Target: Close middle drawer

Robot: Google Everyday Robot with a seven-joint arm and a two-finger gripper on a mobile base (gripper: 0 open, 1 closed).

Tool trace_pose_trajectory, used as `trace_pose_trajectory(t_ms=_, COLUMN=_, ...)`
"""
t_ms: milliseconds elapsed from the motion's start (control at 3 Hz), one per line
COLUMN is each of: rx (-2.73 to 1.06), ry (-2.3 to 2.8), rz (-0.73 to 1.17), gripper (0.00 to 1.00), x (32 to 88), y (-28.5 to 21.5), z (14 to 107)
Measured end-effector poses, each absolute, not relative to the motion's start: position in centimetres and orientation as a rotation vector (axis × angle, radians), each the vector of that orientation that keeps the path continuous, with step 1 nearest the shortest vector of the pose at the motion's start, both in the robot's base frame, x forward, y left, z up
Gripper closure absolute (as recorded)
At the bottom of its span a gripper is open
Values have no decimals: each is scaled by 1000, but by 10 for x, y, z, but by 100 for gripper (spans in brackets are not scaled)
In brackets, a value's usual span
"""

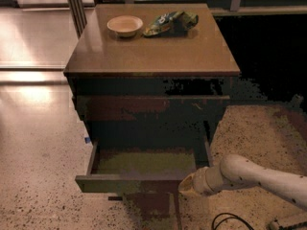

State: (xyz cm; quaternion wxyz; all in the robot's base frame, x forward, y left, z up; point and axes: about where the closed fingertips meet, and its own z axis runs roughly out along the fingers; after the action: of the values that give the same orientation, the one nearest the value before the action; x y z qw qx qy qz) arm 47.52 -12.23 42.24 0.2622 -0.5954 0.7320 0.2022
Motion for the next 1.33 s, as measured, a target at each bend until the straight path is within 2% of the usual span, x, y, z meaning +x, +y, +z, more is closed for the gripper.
trace_pose_trajectory(t_ms=333, rx=-1611, ry=1980, rz=547, gripper=100, x=475, y=-122, z=422)
trace_pose_trajectory(t_ms=1000, rx=-1654, ry=1890, rz=382, gripper=100, x=537, y=-129, z=443)
trace_pose_trajectory(t_ms=1333, rx=-1654, ry=1890, rz=382, gripper=100, x=537, y=-129, z=443)
